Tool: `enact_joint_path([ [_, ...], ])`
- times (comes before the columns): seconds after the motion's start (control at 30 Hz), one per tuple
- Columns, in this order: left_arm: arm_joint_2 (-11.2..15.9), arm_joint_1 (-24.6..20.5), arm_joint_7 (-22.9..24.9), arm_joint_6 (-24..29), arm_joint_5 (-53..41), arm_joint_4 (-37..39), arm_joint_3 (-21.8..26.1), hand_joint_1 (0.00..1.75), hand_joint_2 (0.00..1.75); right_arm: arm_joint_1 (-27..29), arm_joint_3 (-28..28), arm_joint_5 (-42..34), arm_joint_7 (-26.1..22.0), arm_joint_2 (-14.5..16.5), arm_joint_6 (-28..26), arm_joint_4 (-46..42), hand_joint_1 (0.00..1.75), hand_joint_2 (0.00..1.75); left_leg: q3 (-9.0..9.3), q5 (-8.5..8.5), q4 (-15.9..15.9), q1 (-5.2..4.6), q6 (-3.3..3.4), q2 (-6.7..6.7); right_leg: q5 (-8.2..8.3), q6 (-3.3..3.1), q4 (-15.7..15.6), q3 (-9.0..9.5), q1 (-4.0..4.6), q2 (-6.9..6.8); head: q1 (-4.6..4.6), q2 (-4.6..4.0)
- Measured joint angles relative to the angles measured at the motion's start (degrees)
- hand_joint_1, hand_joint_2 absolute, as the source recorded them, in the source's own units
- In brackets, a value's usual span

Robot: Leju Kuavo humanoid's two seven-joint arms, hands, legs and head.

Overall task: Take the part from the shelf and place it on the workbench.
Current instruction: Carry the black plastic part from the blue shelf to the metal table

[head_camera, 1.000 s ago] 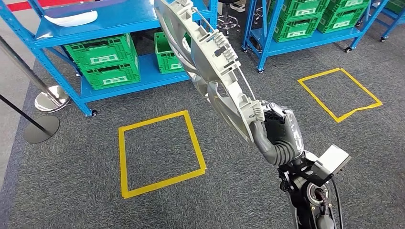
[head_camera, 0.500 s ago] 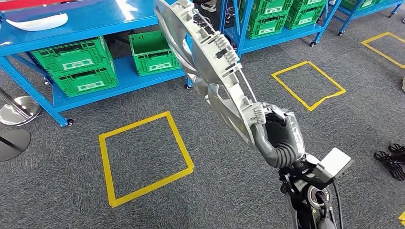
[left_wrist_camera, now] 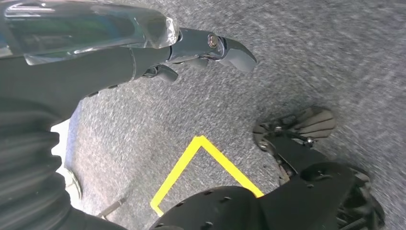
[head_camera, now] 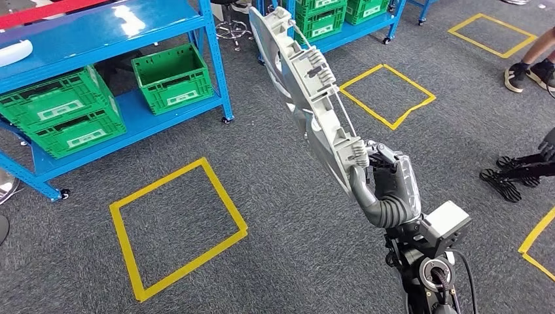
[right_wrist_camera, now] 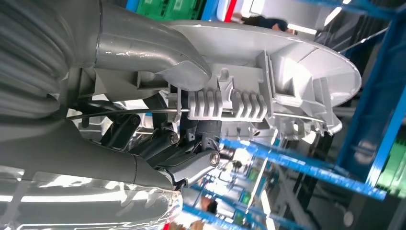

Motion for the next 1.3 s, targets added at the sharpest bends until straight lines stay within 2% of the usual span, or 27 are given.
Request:
enact_joint_path([
  [0.07,0.08,0.14,-0.07,0.01,-0.01,0.01,0.01,0.0,1.75,0.23,-0.09,0.05,0.02,0.16,-0.04,0.23,1.75,1.75,-3.71,-3.33,7.87,0.06,-0.15,-1.52,0.14,-0.22,0.05,-0.22,-0.02,1.12,-0.1,-0.01],
  [0.1,0.12,0.2,-0.12,0.01,-0.05,0.01,0.01,0.0,1.75,0.39,-0.12,0.09,0.03,0.22,-0.09,0.35,1.75,1.75,-4.96,-3.79,10.3,0.06,-0.16,-1.68,0.17,-0.26,0.1,-0.27,0.0,1.73,-0.09,-0.01],
  [0.13,0.14,0.24,-0.16,0.01,-0.09,0.01,0.01,0.0,1.75,0.56,-0.14,0.18,0.05,0.28,-0.16,0.46,1.75,1.75,-5.28,-3.12,10.62,0.06,-0.15,-1.76,0.18,-0.26,0.18,-0.28,0.0,2.37,-0.1,-0.01],
  [0.2,0.19,0.25,-0.23,-0.01,-0.27,-0.01,0.01,0.0,1.75,0.86,-0.15,0.56,0.16,0.48,-0.42,0.57,1.75,1.75,-3.02,0.68,5.24,0.12,-0.05,-2.23,0.16,-0.21,0.38,-0.25,-0.02,3.6,-0.09,0.0],
  [0.23,0.23,0.24,-0.24,-0.03,-0.35,-0.01,0.01,0.0,1.75,0.94,-0.16,0.76,0.21,0.6,-0.56,0.57,1.75,1.75,-1.32,2.67,1.44,0.19,0.03,-2.94,0.14,-0.15,0.49,-0.26,-0.05,4.1,-0.1,0.0],
  [0.27,0.29,0.24,-0.24,-0.07,-0.43,-0.01,0.01,0.0,1.75,0.99,-0.18,0.93,0.25,0.73,-0.67,0.57,1.75,1.75,0.16,3.73,-1.64,0.27,0.12,-4.02,0.13,-0.01,0.59,-0.32,0.01,4.54,-0.08,0.0],
  [0.33,0.37,0.26,-0.21,-0.14,-0.48,0.01,0.01,0.0,1.75,1.03,-0.21,1.16,0.25,0.9,-0.82,0.53,1.75,1.75,1.72,4.16,-4.77,0.4,0.31,-5.52,0.2,0.5,0.83,-0.73,0.09,5.42,-0.02,-0.01],
  [0.37,0.39,0.26,-0.2,-0.14,-0.49,0.01,0.01,0.0,1.75,1.07,-0.23,1.23,0.24,0.94,-0.86,0.49,1.75,1.75,1.97,3.91,-5.14,0.4,0.38,-5.73,0.29,0.77,0.89,-0.95,0.12,5.79,0.02,-0.01],
  [0.5,0.38,0.28,-0.13,-0.09,-0.51,0.01,0.01,0.0,1.75,1.36,-0.35,1.29,0.16,0.9,-0.89,0.36,1.75,1.75,2.06,4.05,-5.22,0.3,0.7,-5.07,0.56,1.3,0.82,-1.26,-0.02,6.59,0.04,-0.01],
  [0.53,0.37,0.26,-0.09,-0.05,-0.51,0.01,0.01,0.0,1.75,1.63,-0.46,1.31,0.05,0.81,-0.87,0.25,1.75,1.75,2.08,4.2,-5.34,0.37,1.14,-4.43,0.08,1.6,1.52,-1.73,0.0,5.86,0.19,-0.01],
  [0.57,0.34,0.32,-0.05,-0.02,-0.52,0.01,0.02,0.0,1.75,1.93,-0.57,1.34,-0.08,0.71,-0.87,0.14,1.75,1.75,2.1,4.35,-5.45,0.41,1.61,-3.44,-1.46,2.01,4.42,-3.2,-0.02,4.58,0.37,-0.01],
  [0.63,0.34,0.56,-0.01,0.02,-0.54,0.01,0.04,0.0,1.75,2.4,-0.7,1.36,-0.37,0.57,-0.86,0.01,1.75,1.75,2.07,4.54,-5.64,0.48,2.34,-1.21,-5.68,2.76,13.46,-7.51,-0.06,1.5,0.79,0.0],
  [0.67,0.34,0.69,0.0,0.02,-0.57,0.01,0.04,0.0,1.75,2.51,-0.73,1.34,-0.45,0.55,-0.86,0.01,1.75,1.75,2.04,4.51,-5.63,0.44,2.38,-0.28,-7.16,2.96,17.5,-9.33,-0.15,0.85,0.83,0.0],
  [0.7,0.36,0.74,-0.01,0.02,-0.62,0.01,0.05,0.0,1.75,2.63,-0.78,1.32,-0.52,0.51,-0.86,0.01,1.75,1.75,2.06,4.48,-5.63,0.43,2.36,0.43,-7.11,3.02,18.51,-9.66,-0.21,0.69,0.85,0.0],
  [0.73,0.34,0.73,-0.02,0.02,-0.7,0.01,0.05,0.0,1.75,2.74,-0.84,1.29,-0.57,0.45,-0.85,0.0,1.75,1.75,2.12,4.42,-5.62,0.44,2.3,1.08,-6.0,3.0,16.86,-8.67,-0.25,0.48,0.85,0.0],
  [0.8,0.24,0.67,-0.08,0.02,-0.9,0.01,0.05,0.0,1.75,2.84,-1.03,1.26,-0.65,0.32,-0.85,-0.1,1.75,1.75,2.38,4.23,-5.61,0.38,2.02,2.21,-2.67,2.81,8.23,-3.93,-0.23,-1.26,0.87,0.0],
  [0.87,0.18,0.64,-0.13,0.02,-1.02,0.01,0.05,0.0,1.75,2.98,-1.2,1.2,-0.94,0.23,-0.84,-0.42,1.75,1.75,2.54,3.98,-5.52,0.06,1.5,3.12,-0.87,2.36,1.76,-0.46,0.0,-2.78,0.8,0.0],
  [0.9,0.16,0.63,-0.13,0.02,-1.03,0.01,0.05,0.0,1.75,3.18,-1.34,1.08,-1.18,0.17,-0.84,-0.67,1.75,1.75,2.58,3.93,-5.51,-0.07,1.23,3.52,-0.83,2.1,0.83,-0.05,0.18,-2.96,0.77,0.0],
  [0.97,0.09,0.56,-0.11,0.02,-1.07,0.01,0.05,0.0,1.75,3.88,-1.8,0.56,-1.65,-0.04,-0.73,-1.42,1.75,1.75,2.66,3.86,-5.57,-0.01,0.58,4.1,-0.58,1.44,0.83,-0.24,0.28,-1.78,0.75,0.0],
  [1.03,-0.02,0.46,-0.05,0.01,-1.09,0.01,0.04,0.0,1.75,4.67,-2.32,-0.2,-1.9,-0.26,-0.37,-2.44,1.75,1.75,1.96,2.45,-4.01,0.23,0.0,2.29,-0.31,0.73,0.66,-0.3,0.04,-0.79,0.72,0.0],
  [1.07,-0.07,0.45,-0.01,0.01,-1.1,0.02,0.03,0.0,1.75,5.03,-2.51,-0.52,-1.97,-0.32,-0.15,-2.96,1.75,1.75,0.85,0.88,-1.57,0.32,-0.19,0.81,-0.18,0.45,0.58,-0.3,-0.11,-0.29,0.67,0.0],
  [1.1,-0.1,0.49,0.04,0.01,-1.12,0.02,0.02,0.0,1.75,5.41,-2.68,-0.74,-2.04,-0.34,0.03,-3.43,1.75,1.75,-0.83,-1.07,2.08,0.36,-0.24,-0.59,-0.14,0.3,0.58,-0.35,-0.11,0.24,0.62,0.0],
  [1.17,-0.11,0.64,0.12,0.01,-1.16,0.03,0.01,0.0,1.75,6.24,-2.99,-0.91,-2.14,-0.35,0.19,-4.21,1.75,1.75,-4.44,-4.03,9.68,0.36,-0.24,-1.58,-0.09,0.16,0.59,-0.39,0.02,1.45,0.6,0.0],
  [1.2,-0.1,0.69,0.14,0.01,-1.19,0.03,0.01,0.0,1.75,6.68,-3.15,-0.91,-2.17,-0.35,0.19,-4.54,1.75,1.75,-5.37,-4.06,11.36,0.35,-0.17,-1.69,-0.08,0.15,0.6,-0.36,0.08,2.14,0.6,-0.01],
  [1.23,-0.1,0.71,0.15,0.01,-1.22,0.02,0.01,0.0,1.75,7.09,-3.3,-0.89,-2.18,-0.35,0.19,-4.81,1.75,1.75,-5.17,-2.9,10.6,0.34,-0.06,-1.8,-0.07,0.15,0.61,-0.3,0.11,2.85,0.6,-0.01],
  [1.27,-0.1,0.71,0.15,0.01,-1.27,0.02,0.01,0.0,1.75,7.44,-3.41,-0.87,-2.17,-0.35,0.19,-5.06,1.75,1.75,-3.9,-0.89,7.64,0.34,0.09,-2.12,-0.07,0.16,0.63,-0.22,0.11,3.58,0.59,-0.01],
  [1.3,-0.09,0.69,0.15,0.01,-1.34,0.01,0.01,0.0,1.75,7.73,-3.51,-0.85,-2.16,-0.33,0.18,-5.31,1.75,1.75,-1.96,1.35,3.36,0.37,0.29,-3.14,-0.07,0.21,0.67,-0.16,0.07,4.28,0.59,-0.01],
])
